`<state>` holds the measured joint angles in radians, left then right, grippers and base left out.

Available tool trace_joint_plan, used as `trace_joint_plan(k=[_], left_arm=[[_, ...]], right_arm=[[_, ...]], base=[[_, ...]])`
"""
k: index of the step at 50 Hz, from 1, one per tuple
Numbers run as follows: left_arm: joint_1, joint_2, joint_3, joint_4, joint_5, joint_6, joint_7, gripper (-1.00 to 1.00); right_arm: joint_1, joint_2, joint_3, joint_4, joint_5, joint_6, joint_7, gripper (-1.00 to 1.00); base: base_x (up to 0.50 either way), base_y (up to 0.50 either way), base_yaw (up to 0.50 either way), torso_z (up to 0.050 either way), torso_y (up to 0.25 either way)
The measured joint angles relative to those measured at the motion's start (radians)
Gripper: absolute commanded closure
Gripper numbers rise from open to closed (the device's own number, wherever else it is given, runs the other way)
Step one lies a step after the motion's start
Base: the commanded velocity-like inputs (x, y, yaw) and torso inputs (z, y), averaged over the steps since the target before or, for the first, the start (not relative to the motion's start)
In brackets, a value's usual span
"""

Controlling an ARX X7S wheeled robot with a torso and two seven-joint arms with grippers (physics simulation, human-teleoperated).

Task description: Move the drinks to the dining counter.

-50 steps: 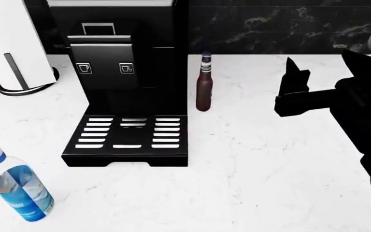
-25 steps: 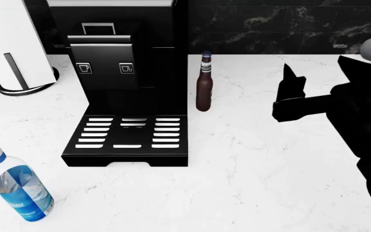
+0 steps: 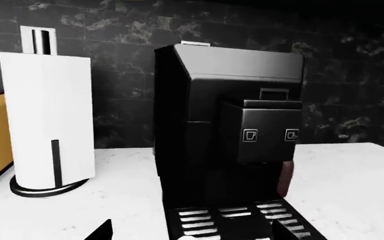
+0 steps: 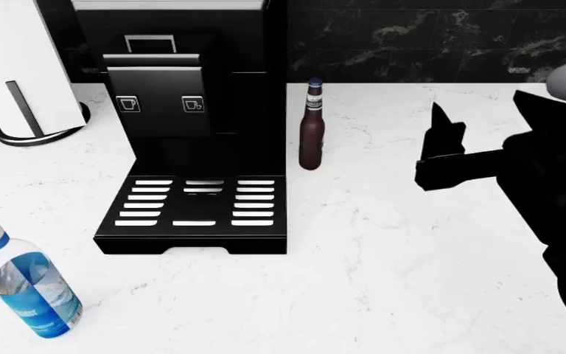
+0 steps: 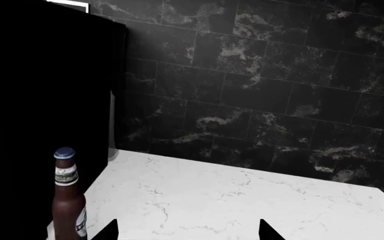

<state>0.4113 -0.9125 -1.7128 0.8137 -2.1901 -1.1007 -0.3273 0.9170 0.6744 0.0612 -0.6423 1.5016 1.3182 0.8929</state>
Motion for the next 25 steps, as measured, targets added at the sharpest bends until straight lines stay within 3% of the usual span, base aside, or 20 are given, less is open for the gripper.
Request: trace_joint_plan(k=[25], left_arm=[[0.148,-0.029,-0.222,0.004,-0.197,-0.177,0.010,-1.00]], right_arm=[[-0.018,0.018,-0.005,-0.008,0.005,-0.025,-0.005,-1.00]], base=[[0.00,0.00,0.00,0.000,0.000]])
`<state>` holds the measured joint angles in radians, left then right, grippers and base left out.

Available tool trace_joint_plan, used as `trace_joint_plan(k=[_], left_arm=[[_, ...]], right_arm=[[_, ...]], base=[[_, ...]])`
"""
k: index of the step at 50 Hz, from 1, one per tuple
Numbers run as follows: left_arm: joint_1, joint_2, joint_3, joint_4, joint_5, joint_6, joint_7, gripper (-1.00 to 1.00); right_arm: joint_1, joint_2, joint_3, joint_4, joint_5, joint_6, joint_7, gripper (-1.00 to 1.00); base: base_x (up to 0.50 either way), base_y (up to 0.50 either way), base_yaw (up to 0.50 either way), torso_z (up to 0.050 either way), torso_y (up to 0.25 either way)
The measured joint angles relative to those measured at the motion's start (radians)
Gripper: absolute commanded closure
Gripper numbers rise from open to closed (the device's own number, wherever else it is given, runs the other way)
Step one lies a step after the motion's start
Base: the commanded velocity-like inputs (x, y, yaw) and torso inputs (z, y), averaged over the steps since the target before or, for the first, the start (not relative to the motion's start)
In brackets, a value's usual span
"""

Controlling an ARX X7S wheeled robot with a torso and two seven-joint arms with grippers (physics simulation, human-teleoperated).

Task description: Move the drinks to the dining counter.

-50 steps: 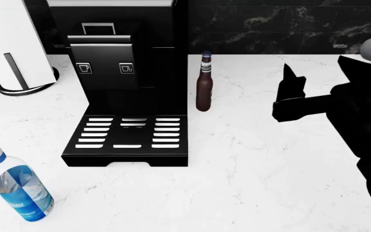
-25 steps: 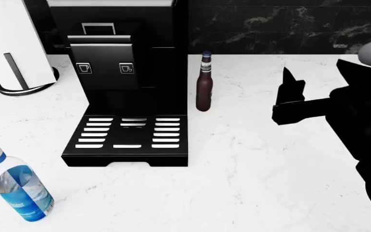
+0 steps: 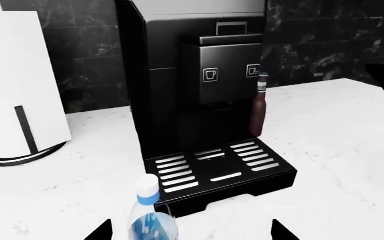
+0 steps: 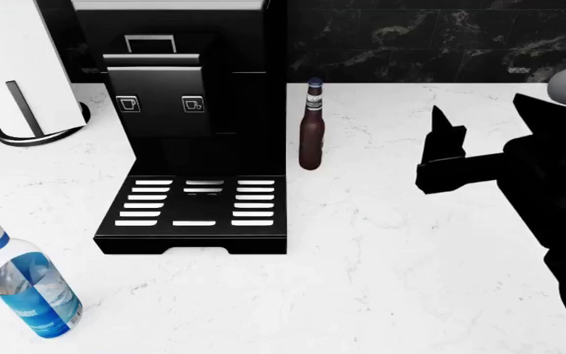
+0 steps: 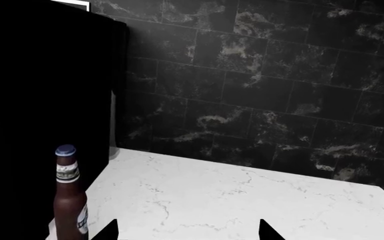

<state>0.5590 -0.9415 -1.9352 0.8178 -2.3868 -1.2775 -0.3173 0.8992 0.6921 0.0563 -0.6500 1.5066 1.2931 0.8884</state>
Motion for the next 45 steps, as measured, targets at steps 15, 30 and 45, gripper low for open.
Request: trace_joint_plan(k=[15,30,45], left_arm=[[0.007,0.018,0.003,0.002,0.038,-0.059,-0.020,-1.00],[-0.063,0.019,0.183,0.027,0.169,-0.052,-0.017,-1.00],[-0.140,0.000,0.401,0.040,0.313,-0.022,-0.005,-1.00]], right_arm=[[-0.010,0.010,0.000,-0.005,0.012,-0.014,0.003,-1.00],[-0.030,0.025,0.006,-0.013,0.018,-0.030,0.003,-1.00],[-0.038,0.033,0.004,-0.016,0.019,-0.042,0.001,-1.00]], base=[[0.00,0.00,0.00,0.000,0.000],[0.00,0.00,0.00,0.000,0.000],[0.00,0.00,0.00,0.000,0.000]])
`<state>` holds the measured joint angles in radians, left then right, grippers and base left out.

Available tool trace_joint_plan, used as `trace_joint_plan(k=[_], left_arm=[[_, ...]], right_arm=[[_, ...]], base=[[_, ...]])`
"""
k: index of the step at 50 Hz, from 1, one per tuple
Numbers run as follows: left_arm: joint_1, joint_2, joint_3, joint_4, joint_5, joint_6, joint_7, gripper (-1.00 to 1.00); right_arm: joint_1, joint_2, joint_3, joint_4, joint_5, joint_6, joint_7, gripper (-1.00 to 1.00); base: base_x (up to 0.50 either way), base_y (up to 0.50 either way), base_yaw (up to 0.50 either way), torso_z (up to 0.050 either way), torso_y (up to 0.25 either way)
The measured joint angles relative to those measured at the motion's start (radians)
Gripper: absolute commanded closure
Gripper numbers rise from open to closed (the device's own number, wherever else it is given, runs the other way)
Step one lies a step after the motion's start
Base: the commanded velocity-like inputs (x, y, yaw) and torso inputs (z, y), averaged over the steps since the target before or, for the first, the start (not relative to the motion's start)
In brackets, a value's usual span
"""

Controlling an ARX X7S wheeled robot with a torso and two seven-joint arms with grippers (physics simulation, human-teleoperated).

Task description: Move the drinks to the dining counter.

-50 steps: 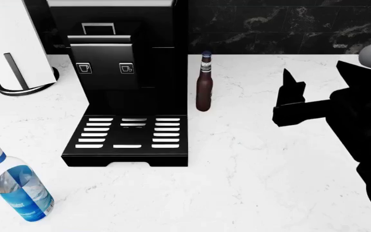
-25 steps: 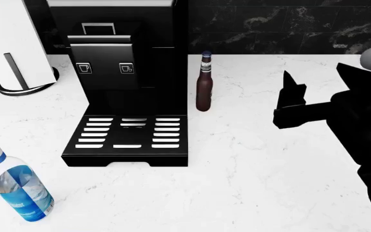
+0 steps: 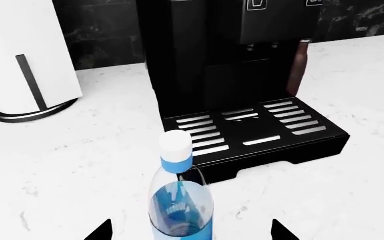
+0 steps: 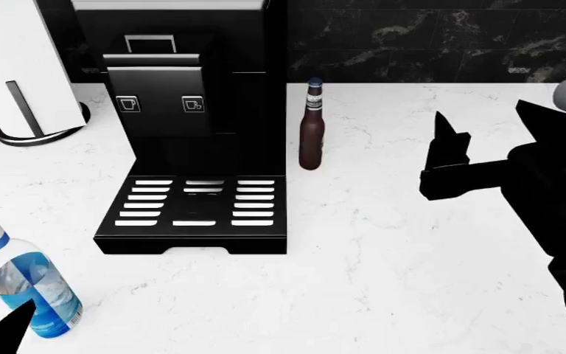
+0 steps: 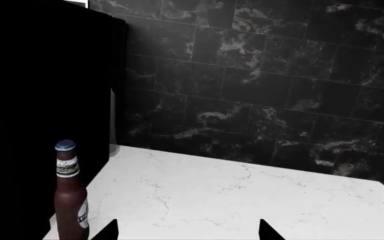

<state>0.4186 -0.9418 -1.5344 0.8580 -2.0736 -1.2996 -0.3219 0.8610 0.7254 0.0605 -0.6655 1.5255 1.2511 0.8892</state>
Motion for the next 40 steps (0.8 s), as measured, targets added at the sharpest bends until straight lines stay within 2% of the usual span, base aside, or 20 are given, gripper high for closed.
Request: trace_joint_plan(k=[22,37,38,40], left_arm=[[-0.108,0.013,0.291,-0.011,0.220,0.027,0.057,-1.00],[-0.165,0.030,0.438,-0.020,0.344,0.036,0.092,-1.00],[-0.169,0.031,0.448,-0.021,0.352,0.037,0.094,1.00],[-0.176,0.034,0.465,-0.021,0.369,0.039,0.099,1.00]], right_arm=[[-0.013,-0.001,-0.019,0.008,-0.036,-0.019,-0.030,-1.00],[-0.009,0.005,-0.025,0.007,-0.020,-0.026,-0.022,-1.00],[-0.009,0.006,-0.024,0.007,-0.019,-0.027,-0.022,-1.00],[-0.010,0.007,-0.024,0.006,-0.017,-0.028,-0.021,-1.00]], base=[[0.00,0.00,0.00,0.000,0.000],[0.00,0.00,0.00,0.000,0.000],[0.00,0.00,0.00,0.000,0.000],[0.00,0.00,0.00,0.000,0.000]])
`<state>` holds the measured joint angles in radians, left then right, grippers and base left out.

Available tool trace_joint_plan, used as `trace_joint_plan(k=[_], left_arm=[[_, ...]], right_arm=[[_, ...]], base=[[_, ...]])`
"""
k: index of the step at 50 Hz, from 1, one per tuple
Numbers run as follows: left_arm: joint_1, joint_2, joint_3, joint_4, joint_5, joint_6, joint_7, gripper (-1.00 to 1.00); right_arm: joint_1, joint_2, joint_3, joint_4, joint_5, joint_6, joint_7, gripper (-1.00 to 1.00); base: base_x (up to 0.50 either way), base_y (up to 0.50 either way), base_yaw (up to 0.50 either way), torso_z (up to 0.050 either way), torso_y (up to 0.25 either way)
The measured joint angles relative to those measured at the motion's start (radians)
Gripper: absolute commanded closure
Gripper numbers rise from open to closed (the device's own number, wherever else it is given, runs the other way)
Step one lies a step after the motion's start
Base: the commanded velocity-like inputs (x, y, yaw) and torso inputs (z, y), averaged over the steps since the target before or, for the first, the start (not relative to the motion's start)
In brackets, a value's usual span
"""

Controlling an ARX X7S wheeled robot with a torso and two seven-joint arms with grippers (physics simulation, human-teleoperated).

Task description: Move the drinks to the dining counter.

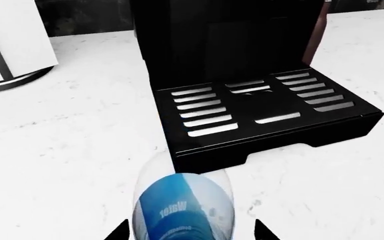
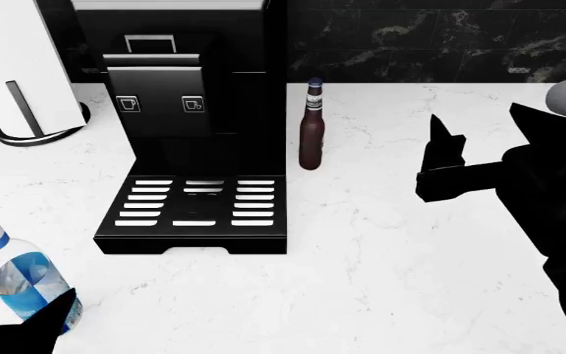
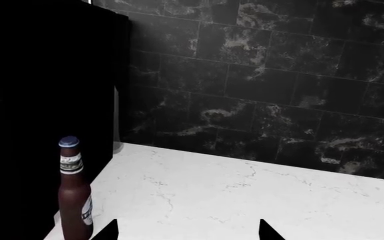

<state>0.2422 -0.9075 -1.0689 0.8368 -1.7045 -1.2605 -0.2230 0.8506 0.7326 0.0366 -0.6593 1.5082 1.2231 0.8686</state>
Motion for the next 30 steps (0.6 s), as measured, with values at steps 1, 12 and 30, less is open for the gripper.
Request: trace_joint_plan(k=[1,12,30], left_arm=[[-0.003,0.002,0.008,0.000,0.008,0.001,0.002,1.00],[-0.021,0.020,0.036,0.007,0.068,0.012,0.011,1.00],[-0.107,-0.092,0.004,0.001,-0.105,0.186,-0.286,1.00]], right_arm=[[0.000,0.000,0.000,0.000,0.001,-0.001,0.000,-1.00],[0.003,-0.002,-0.011,0.005,-0.001,-0.007,0.002,-1.00],[0.032,-0.046,-0.091,0.109,-0.078,-0.009,0.008,-1.00]], base=[[0.00,0.00,0.00,0.000,0.000],[0.00,0.00,0.00,0.000,0.000],[0.00,0.00,0.00,0.000,0.001]])
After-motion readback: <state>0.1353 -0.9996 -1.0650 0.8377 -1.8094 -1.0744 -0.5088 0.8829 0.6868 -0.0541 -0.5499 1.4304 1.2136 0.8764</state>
